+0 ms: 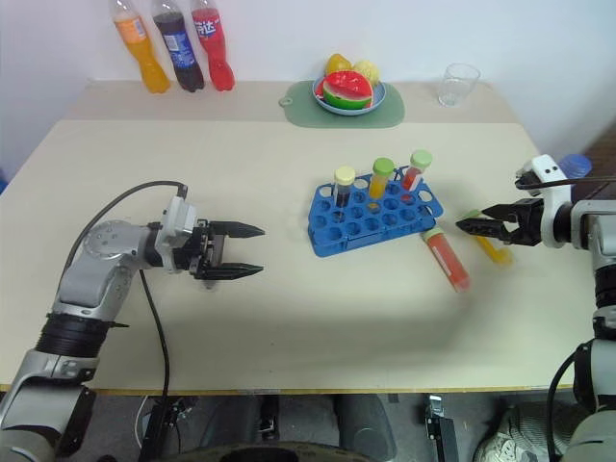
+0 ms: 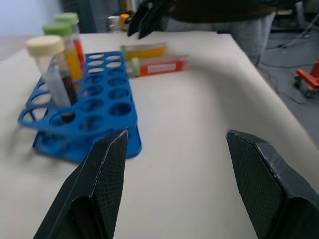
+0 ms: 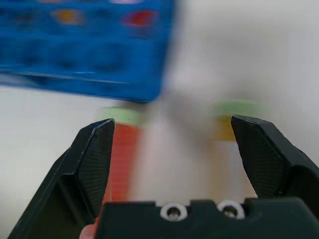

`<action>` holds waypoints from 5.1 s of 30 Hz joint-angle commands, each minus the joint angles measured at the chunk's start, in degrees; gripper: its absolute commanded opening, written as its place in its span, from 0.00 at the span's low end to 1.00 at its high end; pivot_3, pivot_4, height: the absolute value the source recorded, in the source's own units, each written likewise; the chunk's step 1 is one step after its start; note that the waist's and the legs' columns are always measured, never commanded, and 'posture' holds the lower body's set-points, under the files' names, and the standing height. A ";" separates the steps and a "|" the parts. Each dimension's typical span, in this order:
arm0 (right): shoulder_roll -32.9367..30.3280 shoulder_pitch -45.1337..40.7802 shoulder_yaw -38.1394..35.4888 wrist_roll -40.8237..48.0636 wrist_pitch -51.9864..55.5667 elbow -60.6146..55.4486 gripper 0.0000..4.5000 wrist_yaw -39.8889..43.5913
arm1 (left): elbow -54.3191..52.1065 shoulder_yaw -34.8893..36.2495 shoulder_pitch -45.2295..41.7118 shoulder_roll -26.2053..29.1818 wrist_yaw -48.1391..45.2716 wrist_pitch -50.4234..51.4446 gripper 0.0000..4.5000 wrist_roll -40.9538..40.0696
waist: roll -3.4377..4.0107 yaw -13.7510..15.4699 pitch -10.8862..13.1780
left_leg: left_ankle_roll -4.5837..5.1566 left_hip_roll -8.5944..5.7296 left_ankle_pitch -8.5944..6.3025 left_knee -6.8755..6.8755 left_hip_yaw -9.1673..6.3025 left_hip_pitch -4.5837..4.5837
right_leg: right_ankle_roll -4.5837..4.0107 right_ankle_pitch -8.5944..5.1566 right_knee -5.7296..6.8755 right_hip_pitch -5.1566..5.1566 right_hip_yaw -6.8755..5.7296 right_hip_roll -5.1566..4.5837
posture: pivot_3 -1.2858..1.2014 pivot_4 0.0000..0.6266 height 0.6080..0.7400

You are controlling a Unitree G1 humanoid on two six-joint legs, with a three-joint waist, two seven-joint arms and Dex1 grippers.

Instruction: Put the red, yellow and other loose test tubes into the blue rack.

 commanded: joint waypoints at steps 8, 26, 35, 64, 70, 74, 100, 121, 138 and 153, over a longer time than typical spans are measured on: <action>0.35 10.97 -5.61 7.07 10.91 -19.92 0.91 -3.00 | -2.77 1.11 0.86 0.93 -0.17 0.84 0.71 -1.47 | 0.00 -0.04 0.00 | 0.00 -0.01 0.00 0.03 0.00 0.00 | -0.07 -0.04 0.04 0.00 -0.01 -0.02 | 0.52 0.24 1.00; 4.61 8.53 -0.28 2.70 12.46 -17.51 0.91 -13.45 | -3.37 -0.01 0.78 -0.29 0.06 1.36 0.71 -1.30 | 0.00 -0.02 -0.01 | 0.00 -0.01 0.00 0.06 0.00 0.01 | -0.07 -0.04 0.05 0.01 0.00 -0.01 | 0.52 0.24 1.00; 5.39 7.22 -4.12 5.53 8.55 -18.65 0.91 -11.39 | -4.82 0.45 2.30 -0.09 0.80 2.13 0.71 -1.84 | 0.01 -0.08 -0.01 | 0.00 0.00 0.00 0.05 0.00 0.01 | -0.01 0.00 0.06 0.00 0.00 0.02 | 0.52 0.24 1.00; -0.35 4.96 -4.34 -3.30 3.10 -3.40 0.91 -14.72 | -4.91 0.12 2.34 -1.39 1.49 2.62 0.71 -1.70 | 0.01 -0.23 -0.01 | 0.00 -0.02 0.00 0.05 0.01 0.02 | -0.07 -0.04 0.06 0.00 0.01 0.01 | 0.52 0.24 1.00; 0.74 0.39 -1.61 -6.75 -0.48 4.85 0.91 -13.66 | -6.30 0.68 3.59 -0.95 2.54 2.96 0.71 -1.94 | 0.02 -0.19 -0.01 | 0.00 -0.01 0.00 0.05 0.02 0.02 | -0.06 -0.03 0.05 0.01 0.01 0.01 | 0.52 0.24 1.00; 1.76 -1.56 0.82 -9.07 -2.33 9.26 0.91 -12.17 | -7.08 0.94 4.17 -0.45 2.86 3.19 0.71 -2.26 | 0.02 -0.16 -0.01 | 0.00 -0.01 0.00 0.05 0.02 0.02 | -0.07 -0.04 0.06 0.00 0.01 0.02 | 0.52 0.24 1.00; 1.99 -1.99 4.51 -16.84 -13.00 10.13 0.17 -5.13 | -9.03 0.91 5.98 -0.22 4.37 3.64 0.72 -2.79 | 0.04 -0.15 -0.02 | -0.01 0.00 0.01 0.05 0.03 0.07 | -0.01 0.00 0.08 0.03 0.02 0.02 | 0.52 0.24 1.00; 36.52 13.97 -20.77 -1.33 -48.38 -21.16 0.17 -35.31 | -1.88 0.40 0.27 -2.80 2.49 1.18 0.72 -1.96 | 0.10 -0.13 -0.02 | -0.14 -0.02 0.08 0.05 0.02 0.11 | 0.14 0.08 0.19 0.07 0.00 0.03 | 0.52 0.24 1.00; 44.75 10.71 -18.62 -6.15 -70.53 0.40 0.17 -49.09 | -1.56 1.34 -1.08 -2.84 3.08 2.20 0.72 -2.51 | 0.12 -0.46 -0.01 | -0.16 0.00 0.10 0.03 0.03 0.17 | 0.13 0.08 0.25 0.08 0.02 0.04 | 0.52 0.24 1.00; 46.50 6.87 -16.33 -6.22 -78.39 12.17 0.17 -49.85 | -2.96 2.00 0.14 -1.47 3.81 2.79 0.72 -3.00 | 0.12 -0.60 -0.01 | -0.15 0.02 0.09 -0.08 0.05 0.72 | -0.02 -0.01 0.23 0.55 0.04 0.04 | 0.52 0.24 1.00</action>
